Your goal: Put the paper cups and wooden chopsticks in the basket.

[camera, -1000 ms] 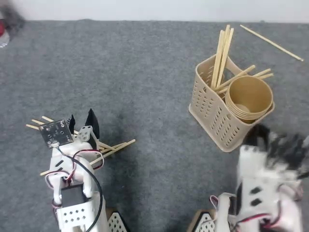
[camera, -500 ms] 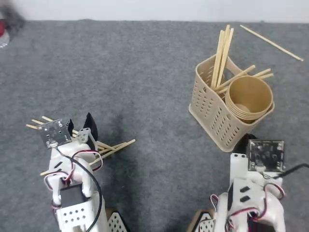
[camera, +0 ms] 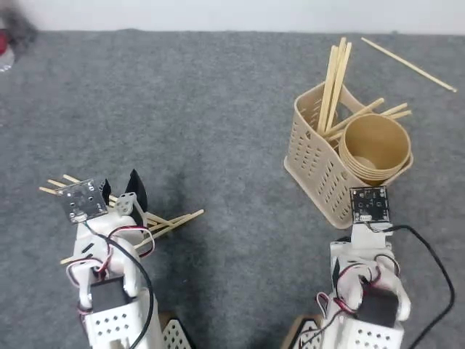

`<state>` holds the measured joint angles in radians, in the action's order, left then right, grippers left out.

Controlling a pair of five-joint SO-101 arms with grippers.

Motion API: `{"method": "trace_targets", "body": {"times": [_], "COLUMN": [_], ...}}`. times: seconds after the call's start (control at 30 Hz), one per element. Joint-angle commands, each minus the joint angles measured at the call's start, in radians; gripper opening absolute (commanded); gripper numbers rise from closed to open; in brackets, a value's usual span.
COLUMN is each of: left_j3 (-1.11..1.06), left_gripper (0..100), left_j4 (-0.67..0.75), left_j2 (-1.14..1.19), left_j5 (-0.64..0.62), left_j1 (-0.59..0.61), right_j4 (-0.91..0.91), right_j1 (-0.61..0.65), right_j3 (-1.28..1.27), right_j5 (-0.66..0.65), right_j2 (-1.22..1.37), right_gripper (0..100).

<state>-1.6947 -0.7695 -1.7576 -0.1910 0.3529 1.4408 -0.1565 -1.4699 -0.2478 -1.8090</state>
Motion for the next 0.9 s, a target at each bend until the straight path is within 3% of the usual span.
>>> {"method": "trace_targets", "body": {"times": [0.0, 0.2, 0.5, 0.63, 0.8, 0.87], "left_j3": [0.008, 0.008, 0.008, 0.031, 0.045, 0.056], "left_gripper": [19, 19, 19, 18, 1, 2], "left_j4": [-0.003, -0.104, -0.242, -0.338, -0.413, -0.445], "left_j2": [-0.008, -0.009, -0.009, -0.009, -0.009, -0.009], "left_j5": [0.011, 0.011, 0.012, 0.176, 0.307, 0.331], "left_j1": [0.002, 0.003, 0.003, -0.031, -0.097, -0.095], "right_j4": [-0.027, -0.148, -0.131, -0.131, -0.131, -0.131], "right_j1": [-0.013, -0.021, -0.013, -0.013, -0.013, -0.012], "right_j3": [-0.009, -0.222, -0.213, -0.213, -0.213, -0.213], "right_j5": [-0.012, -0.012, -0.012, -0.012, -0.012, -0.012], "right_j2": [-0.005, 0.002, -0.005, -0.005, -0.005, -0.005], "right_gripper": [0.8, 0.8, 0.8, 0.8, 0.8, 0.8]}}
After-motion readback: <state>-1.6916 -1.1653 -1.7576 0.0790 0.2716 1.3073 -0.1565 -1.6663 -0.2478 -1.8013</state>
